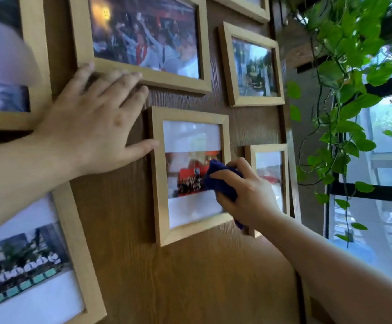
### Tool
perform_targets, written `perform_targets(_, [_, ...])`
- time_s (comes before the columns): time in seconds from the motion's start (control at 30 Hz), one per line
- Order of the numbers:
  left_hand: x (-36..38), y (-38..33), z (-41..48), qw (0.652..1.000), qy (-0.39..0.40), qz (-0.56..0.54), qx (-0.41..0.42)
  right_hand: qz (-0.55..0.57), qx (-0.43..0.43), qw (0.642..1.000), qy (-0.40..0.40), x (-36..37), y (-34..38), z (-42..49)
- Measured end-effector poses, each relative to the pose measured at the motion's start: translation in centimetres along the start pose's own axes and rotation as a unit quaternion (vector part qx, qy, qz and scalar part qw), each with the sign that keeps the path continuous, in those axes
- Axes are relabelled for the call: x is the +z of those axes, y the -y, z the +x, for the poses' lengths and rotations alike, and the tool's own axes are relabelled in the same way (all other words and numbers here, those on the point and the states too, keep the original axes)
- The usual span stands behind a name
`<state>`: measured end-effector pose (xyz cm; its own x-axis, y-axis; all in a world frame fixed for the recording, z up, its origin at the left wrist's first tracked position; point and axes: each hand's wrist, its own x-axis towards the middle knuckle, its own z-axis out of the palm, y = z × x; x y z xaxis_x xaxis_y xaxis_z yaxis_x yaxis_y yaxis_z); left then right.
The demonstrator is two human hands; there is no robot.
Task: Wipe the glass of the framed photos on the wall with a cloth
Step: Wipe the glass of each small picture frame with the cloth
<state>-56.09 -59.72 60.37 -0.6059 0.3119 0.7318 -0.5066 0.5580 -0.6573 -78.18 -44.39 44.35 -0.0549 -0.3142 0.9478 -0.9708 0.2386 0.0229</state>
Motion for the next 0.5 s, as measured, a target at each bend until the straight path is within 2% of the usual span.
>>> perform_targets(0.1, [-1.6, 2.5, 1.6, 0.999, -0.045, 0.002, -0.022, 0.011, 0.011, 0.999, -0.049, -1.0, 0.9, 4.3])
perform_targets(0.17, [-2.4, 3.9, 2.4, 0.998, -0.045, 0.013, -0.044, 0.009, 0.009, 0.997, -0.076, -1.6, 1.6, 7.5])
perform_targets(0.37, [-4.2, 6.8, 3.6, 0.991, 0.046, 0.093, -0.082, 0.059, 0.006, 0.989, -0.133, -3.2, 3.9, 17.8])
perform_targets(0.5, [-4.6, 7.7, 4.1, 0.989, 0.063, 0.091, -0.102, 0.073, -0.007, 0.986, -0.151, -4.0, 5.4, 23.0])
